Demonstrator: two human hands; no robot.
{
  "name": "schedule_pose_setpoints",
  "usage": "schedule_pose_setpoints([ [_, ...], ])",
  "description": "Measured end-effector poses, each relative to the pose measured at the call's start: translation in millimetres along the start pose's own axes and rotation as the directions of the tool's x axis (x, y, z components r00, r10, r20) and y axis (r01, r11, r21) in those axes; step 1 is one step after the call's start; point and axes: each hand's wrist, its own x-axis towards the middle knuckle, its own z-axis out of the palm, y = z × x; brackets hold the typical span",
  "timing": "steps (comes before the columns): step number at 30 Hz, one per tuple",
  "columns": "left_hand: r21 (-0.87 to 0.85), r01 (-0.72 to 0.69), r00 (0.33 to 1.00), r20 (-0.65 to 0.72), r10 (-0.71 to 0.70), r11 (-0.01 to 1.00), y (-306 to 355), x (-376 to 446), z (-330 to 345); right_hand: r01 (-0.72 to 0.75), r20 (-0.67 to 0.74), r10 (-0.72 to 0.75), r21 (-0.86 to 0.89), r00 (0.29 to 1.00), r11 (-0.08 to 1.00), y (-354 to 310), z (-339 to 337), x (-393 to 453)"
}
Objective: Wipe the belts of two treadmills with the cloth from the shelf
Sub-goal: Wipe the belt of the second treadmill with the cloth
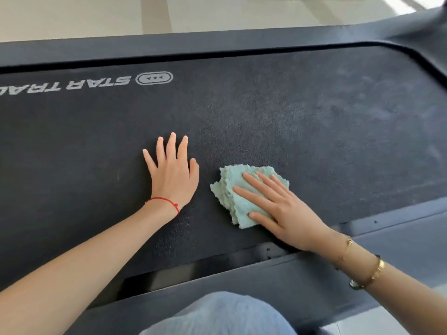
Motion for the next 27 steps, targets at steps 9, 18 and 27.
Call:
schedule_pose_setpoints([
  [9,-0.015,-0.006,1.0,0.02,0.006,1.0,27,29,7,-0.392,-0.106,0.392,0.03,0.914,0.92,94,-22,77],
  [18,-0.033,0.081,0.996,-0.039,-0.082,0.996,55,64,15,0.024,0.0,-0.024,0.008,1.0,1.0,64,-17,7],
  [27,0.019,0.148,0.987,-0.067,-0.147,0.989,76,79,30,-0.258,-0.136,0.258,0.018,0.956,0.966,171,-36,129],
])
